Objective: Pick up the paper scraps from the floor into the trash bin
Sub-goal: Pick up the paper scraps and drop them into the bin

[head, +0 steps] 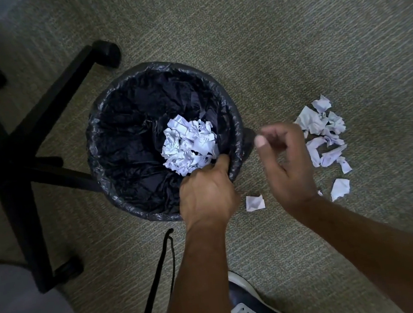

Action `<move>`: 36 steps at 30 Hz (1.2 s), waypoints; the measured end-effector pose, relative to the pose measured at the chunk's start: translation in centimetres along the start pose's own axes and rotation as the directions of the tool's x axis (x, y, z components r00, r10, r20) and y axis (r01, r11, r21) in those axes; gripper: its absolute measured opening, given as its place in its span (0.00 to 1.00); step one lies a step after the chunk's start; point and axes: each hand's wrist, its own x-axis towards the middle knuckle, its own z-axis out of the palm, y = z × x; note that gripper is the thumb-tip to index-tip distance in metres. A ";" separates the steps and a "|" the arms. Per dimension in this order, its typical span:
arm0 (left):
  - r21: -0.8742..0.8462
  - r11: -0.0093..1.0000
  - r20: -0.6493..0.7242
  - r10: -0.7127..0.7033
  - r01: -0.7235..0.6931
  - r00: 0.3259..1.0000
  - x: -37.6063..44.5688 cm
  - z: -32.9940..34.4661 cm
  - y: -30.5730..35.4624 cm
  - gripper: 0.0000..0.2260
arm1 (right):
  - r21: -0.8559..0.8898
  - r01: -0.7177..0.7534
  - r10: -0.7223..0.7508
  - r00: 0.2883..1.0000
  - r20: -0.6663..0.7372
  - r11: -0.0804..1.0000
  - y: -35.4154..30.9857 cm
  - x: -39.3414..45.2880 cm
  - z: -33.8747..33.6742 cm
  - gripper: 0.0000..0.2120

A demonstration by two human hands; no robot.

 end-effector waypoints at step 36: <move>0.020 1.000 -0.022 -0.004 0.004 1.000 -0.1 0.1 0.1 0.18 | -0.381 -0.034 0.119 0.972 0.202 0.924 4.3 -5.5 -2.7 0.27</move>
